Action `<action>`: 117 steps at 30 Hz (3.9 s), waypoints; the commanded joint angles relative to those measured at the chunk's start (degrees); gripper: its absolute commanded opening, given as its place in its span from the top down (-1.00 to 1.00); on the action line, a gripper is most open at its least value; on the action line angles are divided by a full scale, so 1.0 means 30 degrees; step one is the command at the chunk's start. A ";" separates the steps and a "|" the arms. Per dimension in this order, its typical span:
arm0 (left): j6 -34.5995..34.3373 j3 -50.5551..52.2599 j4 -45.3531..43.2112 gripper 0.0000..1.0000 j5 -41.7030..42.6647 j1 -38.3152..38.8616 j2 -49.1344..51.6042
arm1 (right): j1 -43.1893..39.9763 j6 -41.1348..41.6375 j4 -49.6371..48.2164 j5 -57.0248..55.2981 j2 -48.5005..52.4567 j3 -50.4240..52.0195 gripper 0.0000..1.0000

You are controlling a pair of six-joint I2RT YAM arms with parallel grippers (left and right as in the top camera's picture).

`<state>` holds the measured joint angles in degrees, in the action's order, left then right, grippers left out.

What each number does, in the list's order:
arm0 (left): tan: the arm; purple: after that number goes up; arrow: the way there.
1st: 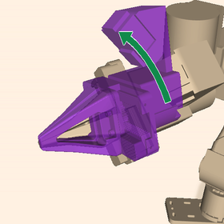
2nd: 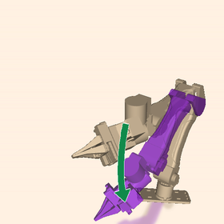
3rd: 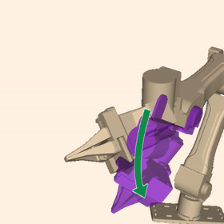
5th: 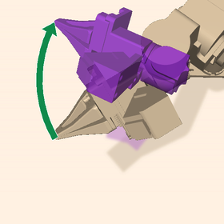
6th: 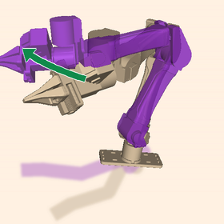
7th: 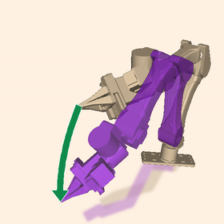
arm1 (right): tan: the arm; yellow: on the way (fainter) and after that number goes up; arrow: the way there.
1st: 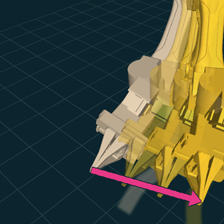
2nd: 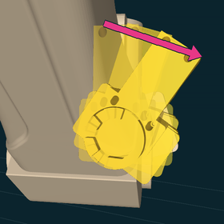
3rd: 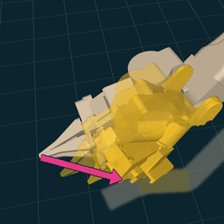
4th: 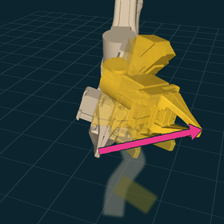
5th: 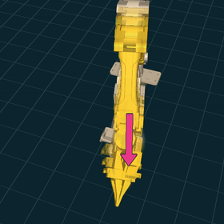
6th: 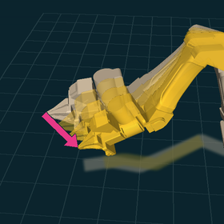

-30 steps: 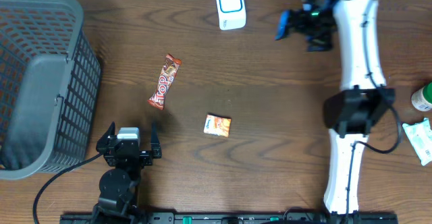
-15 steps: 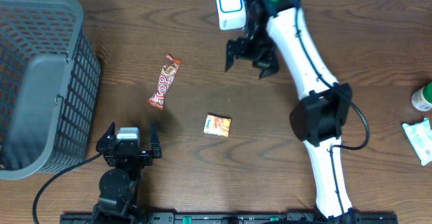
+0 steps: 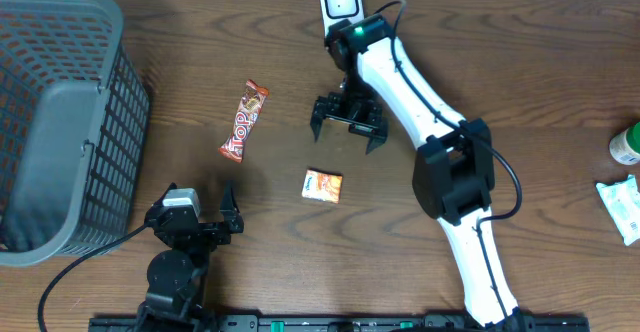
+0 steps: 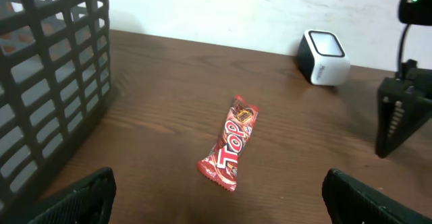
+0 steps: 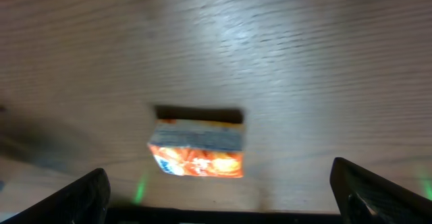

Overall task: Scan the item barcode
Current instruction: 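Move the right gripper to the orange Kleenex pack and grasp it, then lift the Kleenex pack up toward the white scanner, then hold the Kleenex pack in front of the scanner window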

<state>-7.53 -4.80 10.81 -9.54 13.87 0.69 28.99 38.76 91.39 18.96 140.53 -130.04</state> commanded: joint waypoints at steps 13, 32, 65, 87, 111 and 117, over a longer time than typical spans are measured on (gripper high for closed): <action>0.0991 0.0313 0.0590 -0.96 0.0976 -0.0117 -0.0153 | 0.2732 0.3534 -0.0488 -0.0248 -0.0117 0.0328 -0.98; 0.0991 0.0313 0.0590 -0.96 0.0976 -0.0117 -0.0153 | 0.3541 0.3606 -0.2404 -0.3002 -0.0117 0.4896 -0.99; 0.0991 0.0313 0.0590 -0.96 0.0976 -0.0117 -0.0153 | -0.1348 -0.6601 -0.0284 0.5399 -0.0124 0.8357 -0.23; 0.0991 0.0313 0.0590 -0.96 0.0976 -0.0117 -0.0153 | -0.4510 -1.0251 0.1727 0.5603 -0.0124 0.8364 -0.26; 0.0991 0.0313 0.0590 -0.96 0.0976 -0.0117 -0.0153 | -0.4452 -0.6819 -0.5894 -0.0350 -0.0124 -0.1974 -0.09; 0.0991 0.0313 0.0590 -0.95 0.0976 -0.0117 -0.0153 | -0.4255 -0.6783 -1.2699 -0.1668 -0.0117 -0.1916 -0.20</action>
<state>-5.52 -4.86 11.14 -7.16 13.87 0.69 15.59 17.39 56.88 18.20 140.09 -135.13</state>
